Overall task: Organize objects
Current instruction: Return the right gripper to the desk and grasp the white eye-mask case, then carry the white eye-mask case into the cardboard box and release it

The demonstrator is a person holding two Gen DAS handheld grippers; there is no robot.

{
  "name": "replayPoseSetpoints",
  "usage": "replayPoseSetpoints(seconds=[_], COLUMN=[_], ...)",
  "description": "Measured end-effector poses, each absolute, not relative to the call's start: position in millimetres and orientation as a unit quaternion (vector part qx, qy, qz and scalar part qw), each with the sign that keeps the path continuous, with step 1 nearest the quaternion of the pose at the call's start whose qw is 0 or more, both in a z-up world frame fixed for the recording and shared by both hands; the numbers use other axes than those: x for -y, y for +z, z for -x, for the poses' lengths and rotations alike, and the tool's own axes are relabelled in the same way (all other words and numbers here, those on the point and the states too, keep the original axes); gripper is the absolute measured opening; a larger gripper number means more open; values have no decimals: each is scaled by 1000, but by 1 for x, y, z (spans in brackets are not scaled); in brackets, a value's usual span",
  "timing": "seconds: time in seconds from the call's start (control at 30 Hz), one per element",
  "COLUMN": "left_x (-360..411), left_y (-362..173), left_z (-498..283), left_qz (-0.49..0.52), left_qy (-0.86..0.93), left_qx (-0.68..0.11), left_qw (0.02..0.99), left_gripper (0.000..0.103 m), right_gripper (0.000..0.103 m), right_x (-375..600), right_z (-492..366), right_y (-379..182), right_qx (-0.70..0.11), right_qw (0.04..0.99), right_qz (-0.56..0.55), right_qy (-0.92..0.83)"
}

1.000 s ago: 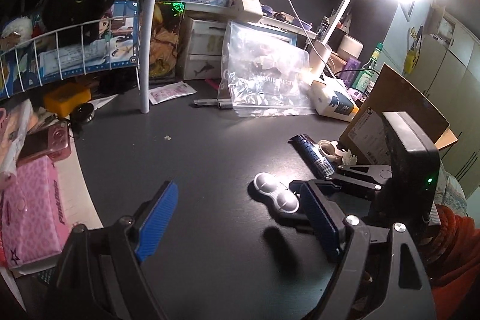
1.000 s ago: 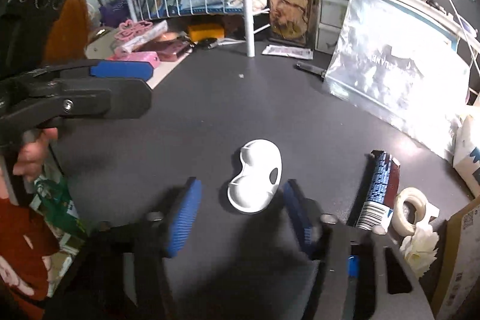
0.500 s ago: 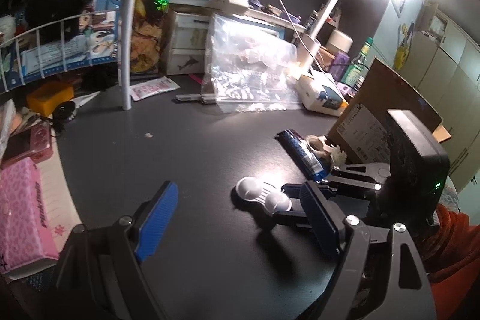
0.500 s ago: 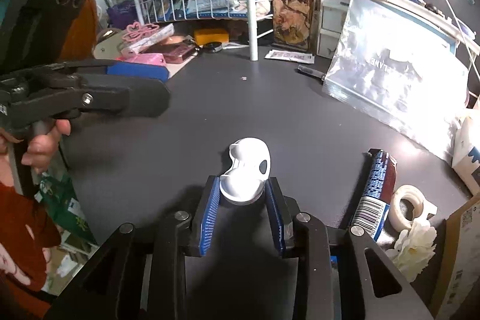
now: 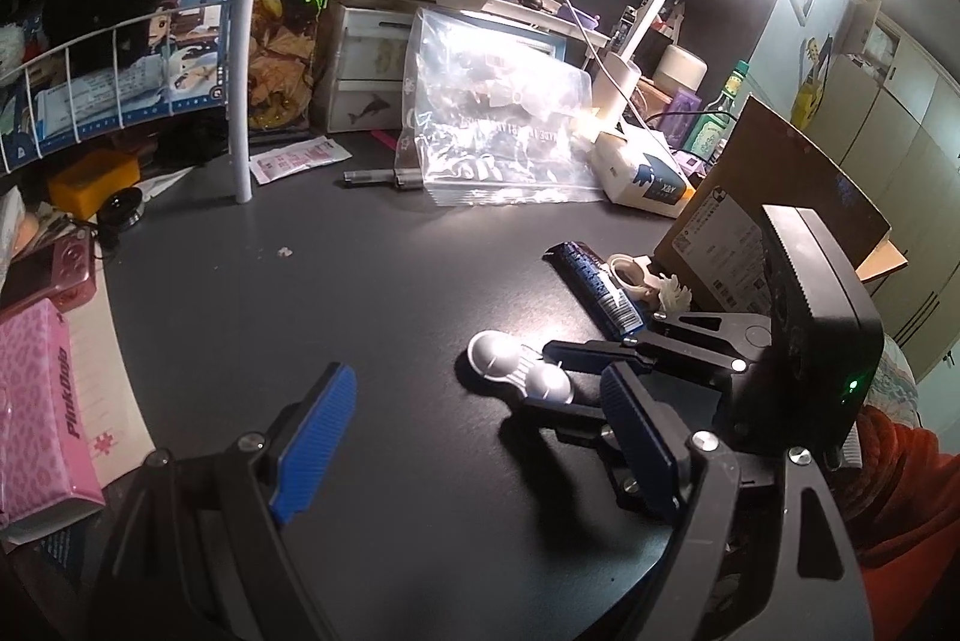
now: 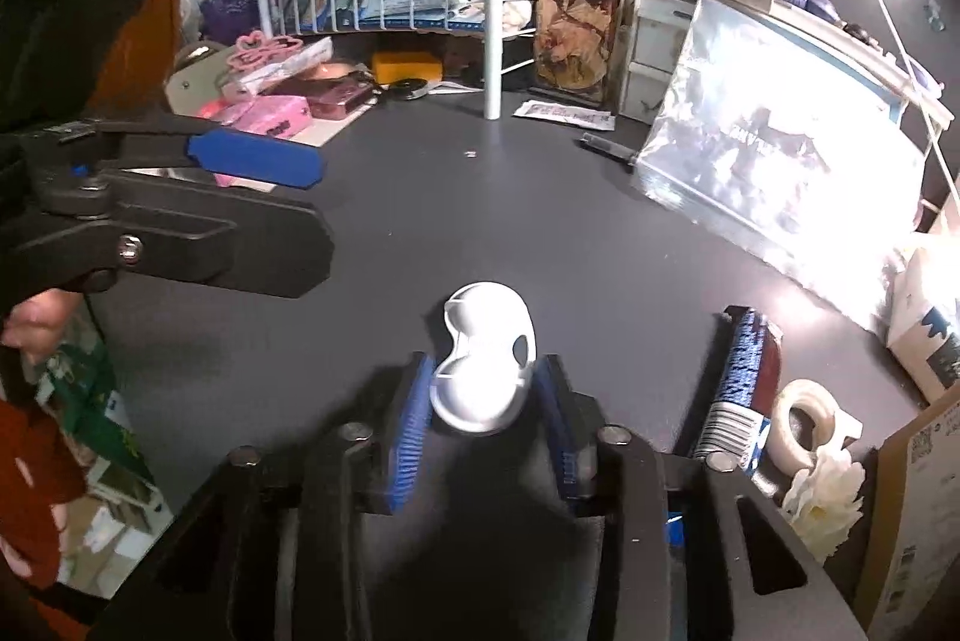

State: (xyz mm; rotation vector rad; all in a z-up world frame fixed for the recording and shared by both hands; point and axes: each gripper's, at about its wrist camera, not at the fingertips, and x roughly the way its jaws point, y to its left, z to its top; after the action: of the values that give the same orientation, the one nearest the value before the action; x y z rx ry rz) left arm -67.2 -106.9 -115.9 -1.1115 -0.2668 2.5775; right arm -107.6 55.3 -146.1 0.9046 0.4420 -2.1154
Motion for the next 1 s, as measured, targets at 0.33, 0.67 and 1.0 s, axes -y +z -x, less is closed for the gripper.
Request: replayPoseSetpoints(seconds=[0.33,0.67,1.0], left_x=[92,44,-45], left_y=[-104,-35,27], left_z=[68,66,107], left_qz=[381,324,304], left_qy=[891,902,900], left_qx=[118,93,28], left_qw=[216,268,312], left_gripper=[81,43,40], right_gripper=[29,28,28], right_x=[-70,-109,-185], right_z=[87,57,79], right_y=[-119,-43,16], right_qx=[-164,-150,-136], right_qw=[421,446,400], right_qz=[-322,-250,-238], right_qy=[-832,-846,-875])
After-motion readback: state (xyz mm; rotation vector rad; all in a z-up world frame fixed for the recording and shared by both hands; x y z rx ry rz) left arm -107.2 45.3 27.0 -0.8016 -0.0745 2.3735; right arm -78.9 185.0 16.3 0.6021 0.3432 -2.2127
